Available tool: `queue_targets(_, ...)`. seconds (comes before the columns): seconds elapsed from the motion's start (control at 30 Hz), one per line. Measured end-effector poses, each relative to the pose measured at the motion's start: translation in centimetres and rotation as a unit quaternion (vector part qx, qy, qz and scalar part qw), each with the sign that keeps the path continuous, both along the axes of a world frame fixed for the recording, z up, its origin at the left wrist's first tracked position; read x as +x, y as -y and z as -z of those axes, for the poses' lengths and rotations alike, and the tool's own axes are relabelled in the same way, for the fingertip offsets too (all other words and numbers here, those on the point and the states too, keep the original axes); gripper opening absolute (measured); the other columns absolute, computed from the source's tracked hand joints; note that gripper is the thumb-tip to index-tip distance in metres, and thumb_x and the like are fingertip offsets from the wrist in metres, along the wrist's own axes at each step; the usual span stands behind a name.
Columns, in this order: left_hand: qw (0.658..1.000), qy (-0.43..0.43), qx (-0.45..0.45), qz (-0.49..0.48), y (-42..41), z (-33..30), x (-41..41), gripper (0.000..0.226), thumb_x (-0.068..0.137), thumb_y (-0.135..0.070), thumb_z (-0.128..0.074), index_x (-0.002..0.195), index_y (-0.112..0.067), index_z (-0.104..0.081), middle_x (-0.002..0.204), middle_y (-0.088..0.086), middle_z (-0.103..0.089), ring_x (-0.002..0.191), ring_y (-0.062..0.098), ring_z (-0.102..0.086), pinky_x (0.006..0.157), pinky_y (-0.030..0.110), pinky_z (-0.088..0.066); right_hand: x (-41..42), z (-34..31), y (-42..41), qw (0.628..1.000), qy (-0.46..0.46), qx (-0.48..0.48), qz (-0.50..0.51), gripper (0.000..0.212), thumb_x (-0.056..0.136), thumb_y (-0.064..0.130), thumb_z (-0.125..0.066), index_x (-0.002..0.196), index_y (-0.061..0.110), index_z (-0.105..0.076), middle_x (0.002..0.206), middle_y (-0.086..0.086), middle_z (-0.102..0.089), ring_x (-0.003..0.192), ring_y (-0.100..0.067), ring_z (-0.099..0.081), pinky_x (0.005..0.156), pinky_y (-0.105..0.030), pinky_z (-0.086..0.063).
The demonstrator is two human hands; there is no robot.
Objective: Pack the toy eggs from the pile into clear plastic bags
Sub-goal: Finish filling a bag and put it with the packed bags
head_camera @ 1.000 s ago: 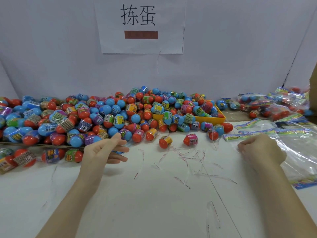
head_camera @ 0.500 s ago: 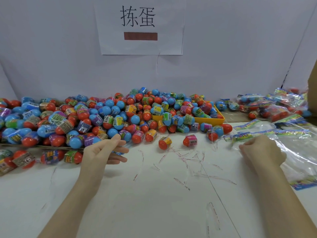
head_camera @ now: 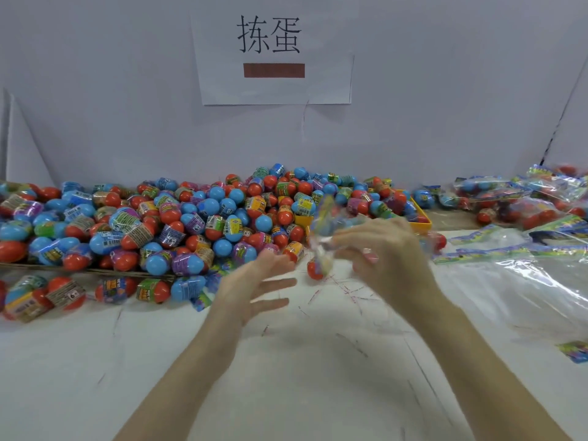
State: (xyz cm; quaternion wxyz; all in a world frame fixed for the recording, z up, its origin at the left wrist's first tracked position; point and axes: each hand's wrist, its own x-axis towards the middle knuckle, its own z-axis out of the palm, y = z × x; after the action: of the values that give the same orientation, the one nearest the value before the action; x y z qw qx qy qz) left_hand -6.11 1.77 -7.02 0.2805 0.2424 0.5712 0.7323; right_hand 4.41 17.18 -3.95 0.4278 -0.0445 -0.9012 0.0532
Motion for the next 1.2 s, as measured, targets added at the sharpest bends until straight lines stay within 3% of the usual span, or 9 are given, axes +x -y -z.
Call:
queue_targets(0.17,0.998,0.05,-0.028,0.02,-0.6,0.9,0.7,0.033,0.056,-0.051,-0.067,0.073,-0.025,-0.077,0.073,-0.003,-0.073,0.074,0.011,-0.071,0.063,0.025,-0.056,-1.8,2.1,3.1,0.986,0.089,0.094,-0.109,0.022,0.057,-0.007,-0.079,0.072,0.008,-0.074,0.074,-0.001,-0.072,0.067,-0.02,-0.066,0.06,-0.028,-0.052)
queue_targets(0.37,0.993,0.022,-0.014,-0.117,-0.1,0.9,-0.1,0.024,0.093,-0.025,-0.051,0.079,-0.016,-0.069,0.07,-0.005,-0.073,0.071,0.005,-0.069,0.067,0.018,-0.052,-1.4,1.8,3.3,0.982,0.131,-0.028,-0.136,0.026,0.064,-0.005,-0.076,0.086,0.009,-0.075,0.075,-0.003,-0.072,0.064,-0.017,-0.066,0.065,-0.026,-0.055)
queue_targets(0.5,0.979,0.034,0.042,-0.196,0.6,0.3,-1.2,0.023,0.095,-0.025,-0.046,0.091,-0.016,-0.067,0.08,-0.004,-0.074,0.078,0.01,-0.07,0.074,0.025,-0.054,-0.3,0.0,0.6,0.972,0.218,-0.088,0.021,0.023,0.089,0.026,-0.057,0.108,0.021,-0.069,0.092,0.006,-0.071,0.069,0.001,-0.052,0.079,-0.017,-0.048)
queue_targets(0.6,0.977,0.028,0.064,-0.204,0.7,0.3,-1.4,0.023,0.095,-0.026,-0.046,0.091,-0.018,-0.067,0.08,-0.006,-0.074,0.074,0.009,-0.071,0.07,0.025,-0.057,0.4,-0.1,-0.5,0.955,0.184,-0.035,0.229,0.054,0.087,0.053,-0.025,0.106,0.023,-0.066,0.088,0.007,-0.065,0.073,-0.007,-0.054,0.078,-0.024,-0.039)
queue_targets(0.7,0.981,0.025,0.088,-0.174,0.5,0.2,-1.1,0.022,0.094,-0.025,-0.045,0.09,-0.02,-0.065,0.081,-0.007,-0.074,0.075,0.009,-0.071,0.069,0.024,-0.057,-0.1,0.1,-0.6,0.96,0.115,-0.153,0.206,0.044,0.09,0.035,-0.052,0.131,0.019,-0.05,0.129,-0.001,-0.057,0.113,-0.018,-0.054,0.097,-0.036,-0.04)
queue_targets(0.83,0.982,0.002,0.104,-0.159,0.4,0.3,-0.9,0.021,0.094,-0.021,-0.045,0.09,-0.02,-0.065,0.08,-0.008,-0.074,0.074,0.008,-0.071,0.058,0.018,-0.055,0.2,0.4,-1.0,0.947,0.114,-0.175,0.244,0.036,0.082,0.033,-0.067,0.112,0.013,-0.066,0.092,-0.003,-0.071,0.071,-0.012,-0.054,0.065,-0.025,-0.045)
queue_targets(0.97,0.981,-0.045,0.098,-0.159,0.2,0.4,-0.5,0.02,0.092,-0.022,-0.046,0.088,-0.022,-0.066,0.077,-0.011,-0.074,0.076,0.005,-0.07,0.057,0.015,-0.052,-0.4,0.2,1.4,0.989,-0.116,0.018,0.091,0.024,0.087,0.025,-0.06,0.1,0.008,-0.071,0.095,-0.006,-0.072,0.082,-0.019,-0.067,0.074,-0.03,-0.05)
queue_targets(1.1,0.978,-0.1,0.091,-0.158,0.2,0.5,-0.1,0.019,0.09,-0.02,-0.049,0.084,-0.025,-0.066,0.071,-0.015,-0.072,0.073,0.0,-0.069,0.056,0.011,-0.051,-1.9,1.4,4.2,0.984,0.037,0.172,-0.02,0.041,0.084,0.018,-0.046,0.124,0.016,-0.058,0.131,0.0,-0.054,0.125,-0.018,-0.047,0.106,-0.042,-0.031)
queue_targets(1.2,0.981,-0.102,0.077,-0.147,0.2,0.8,-0.1,0.019,0.09,-0.02,-0.051,0.087,-0.023,-0.069,0.068,-0.01,-0.072,0.068,0.002,-0.068,0.055,0.01,-0.049,-1.5,1.8,4.6,0.989,0.073,0.107,-0.066,0.032,0.089,0.033,-0.047,0.087,0.019,-0.075,0.084,0.005,-0.074,0.075,-0.01,-0.069,0.073,-0.029,-0.052)
